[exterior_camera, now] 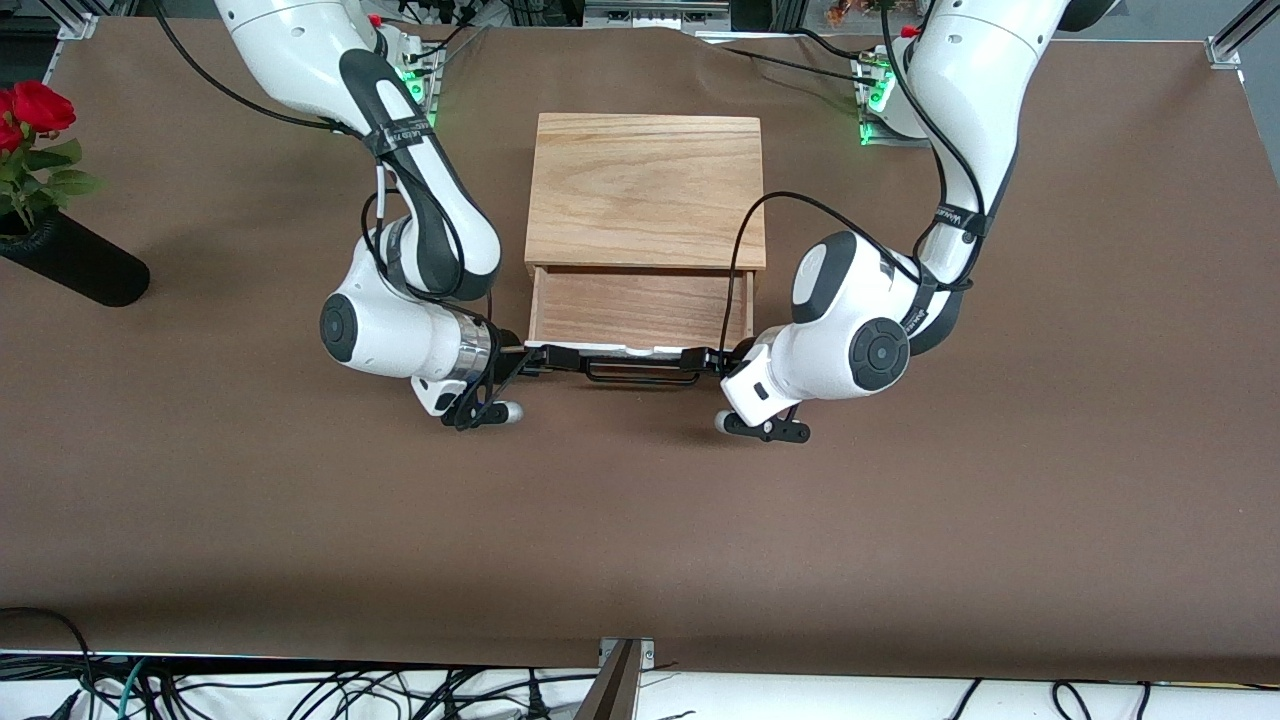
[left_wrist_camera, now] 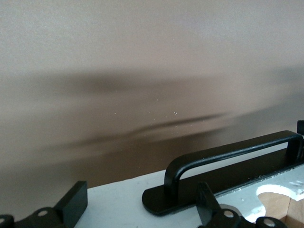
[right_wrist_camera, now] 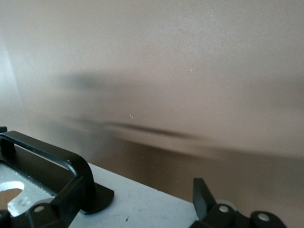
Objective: Close drawer with both arms simultaneously
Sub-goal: 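Place both grippers against the white drawer front beside the handle, then push the drawer front into the wooden box with both grippers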
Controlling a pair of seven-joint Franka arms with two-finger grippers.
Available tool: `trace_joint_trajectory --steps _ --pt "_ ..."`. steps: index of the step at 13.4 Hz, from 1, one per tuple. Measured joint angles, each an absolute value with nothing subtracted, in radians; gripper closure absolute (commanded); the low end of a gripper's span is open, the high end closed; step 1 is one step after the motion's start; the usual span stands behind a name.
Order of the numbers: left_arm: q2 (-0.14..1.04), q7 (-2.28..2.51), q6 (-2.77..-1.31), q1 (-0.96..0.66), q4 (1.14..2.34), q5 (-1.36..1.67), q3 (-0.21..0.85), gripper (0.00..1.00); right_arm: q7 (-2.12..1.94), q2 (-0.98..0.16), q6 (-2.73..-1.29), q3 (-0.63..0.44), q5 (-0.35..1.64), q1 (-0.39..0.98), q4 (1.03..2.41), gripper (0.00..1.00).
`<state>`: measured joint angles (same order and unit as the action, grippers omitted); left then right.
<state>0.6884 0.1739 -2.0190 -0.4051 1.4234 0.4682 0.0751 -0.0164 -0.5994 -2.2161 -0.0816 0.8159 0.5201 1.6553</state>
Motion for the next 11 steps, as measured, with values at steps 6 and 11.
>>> trace_joint_trajectory --steps 6,11 --pt "0.689 0.183 -1.883 -0.405 1.409 0.471 0.075 0.0 0.007 -0.558 -2.209 -0.058 0.816 0.52 1.721 0.0" --pt "0.693 0.183 -1.732 -0.409 1.409 0.476 0.087 0.0 0.03 -0.503 -2.194 -0.021 0.816 0.522 1.814 0.0"
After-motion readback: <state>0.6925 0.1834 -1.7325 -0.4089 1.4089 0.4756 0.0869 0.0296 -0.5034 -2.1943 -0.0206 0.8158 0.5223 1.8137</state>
